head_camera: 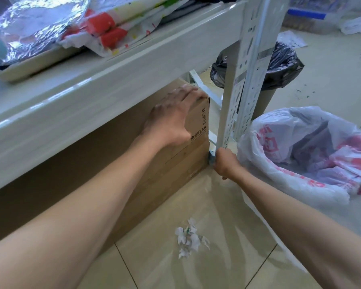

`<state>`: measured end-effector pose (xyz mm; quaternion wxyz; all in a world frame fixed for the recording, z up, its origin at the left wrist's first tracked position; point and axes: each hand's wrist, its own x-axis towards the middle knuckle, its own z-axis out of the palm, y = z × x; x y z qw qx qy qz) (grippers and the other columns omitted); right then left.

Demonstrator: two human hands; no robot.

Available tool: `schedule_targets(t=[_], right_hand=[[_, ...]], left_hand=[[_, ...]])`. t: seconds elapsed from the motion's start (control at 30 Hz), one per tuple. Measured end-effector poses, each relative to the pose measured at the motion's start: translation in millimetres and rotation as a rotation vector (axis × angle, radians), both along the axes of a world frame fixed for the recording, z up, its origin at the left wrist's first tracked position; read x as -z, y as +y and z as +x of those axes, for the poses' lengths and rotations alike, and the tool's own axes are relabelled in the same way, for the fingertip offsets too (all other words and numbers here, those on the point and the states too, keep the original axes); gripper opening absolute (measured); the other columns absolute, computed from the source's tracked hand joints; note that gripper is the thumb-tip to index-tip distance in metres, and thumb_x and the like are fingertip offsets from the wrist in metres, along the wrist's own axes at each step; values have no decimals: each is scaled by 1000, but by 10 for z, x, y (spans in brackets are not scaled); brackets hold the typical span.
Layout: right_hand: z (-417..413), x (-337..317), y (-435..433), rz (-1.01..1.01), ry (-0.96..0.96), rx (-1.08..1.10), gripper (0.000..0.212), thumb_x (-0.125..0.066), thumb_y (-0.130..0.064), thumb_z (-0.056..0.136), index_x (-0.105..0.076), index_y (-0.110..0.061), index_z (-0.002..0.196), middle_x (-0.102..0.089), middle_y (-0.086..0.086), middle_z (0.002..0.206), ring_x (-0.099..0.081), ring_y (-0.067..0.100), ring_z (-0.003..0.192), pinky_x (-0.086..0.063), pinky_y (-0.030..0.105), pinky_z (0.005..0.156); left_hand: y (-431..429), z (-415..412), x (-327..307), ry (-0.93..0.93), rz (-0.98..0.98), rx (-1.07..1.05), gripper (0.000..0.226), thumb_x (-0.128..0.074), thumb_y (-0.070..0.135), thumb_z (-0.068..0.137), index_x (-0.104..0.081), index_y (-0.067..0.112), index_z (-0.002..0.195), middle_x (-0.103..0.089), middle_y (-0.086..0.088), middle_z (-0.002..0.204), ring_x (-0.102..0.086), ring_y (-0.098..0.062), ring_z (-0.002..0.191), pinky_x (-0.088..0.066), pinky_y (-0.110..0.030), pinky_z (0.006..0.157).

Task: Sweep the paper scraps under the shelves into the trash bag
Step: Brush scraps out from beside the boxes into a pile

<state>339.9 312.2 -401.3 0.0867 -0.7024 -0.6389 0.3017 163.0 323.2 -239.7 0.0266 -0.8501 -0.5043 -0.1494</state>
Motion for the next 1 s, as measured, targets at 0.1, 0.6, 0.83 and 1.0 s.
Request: schedule_targets(t=[0.1, 0.6, 0.83, 1.0], right_hand=[[117, -198, 20, -99, -45, -36, 15, -57, -12, 90, -45, -16, 96, -45, 2, 80, -59, 24, 60, -48, 25, 33], [100, -23, -144, -15, 15, 88, 18, -53, -10, 88, -56, -4, 104, -60, 15, 93, -65, 33, 71, -59, 46, 57], [3, -166, -507, -55, -276, -157, 21, -55, -4, 80, -60, -4, 100, -64, 13, 94, -66, 31, 81, -53, 35, 57], [-61, -158, -541, 86, -354, -259, 21, -51, -3, 77, -58, -4, 96, -61, 16, 97, -62, 33, 85, -51, 38, 62]], left_hand=[[-16, -7, -9, 8, 13, -3, 92, -80, 17, 60, -35, 43, 137, -33, 17, 150, -34, -13, 139, -27, -25, 89], [-10, -12, -13, 6, -11, 13, 90, -79, 18, 62, -36, 40, 138, -34, 16, 148, -35, -14, 137, -30, -26, 87], [-39, -3, -35, -6, -22, 6, 90, -79, 16, 61, -37, 40, 137, -33, 15, 150, -36, -14, 137, -40, -31, 93], [-33, -31, -21, 8, -19, -6, 91, -81, 17, 61, -36, 41, 137, -34, 15, 150, -38, -15, 136, -37, -31, 96]])
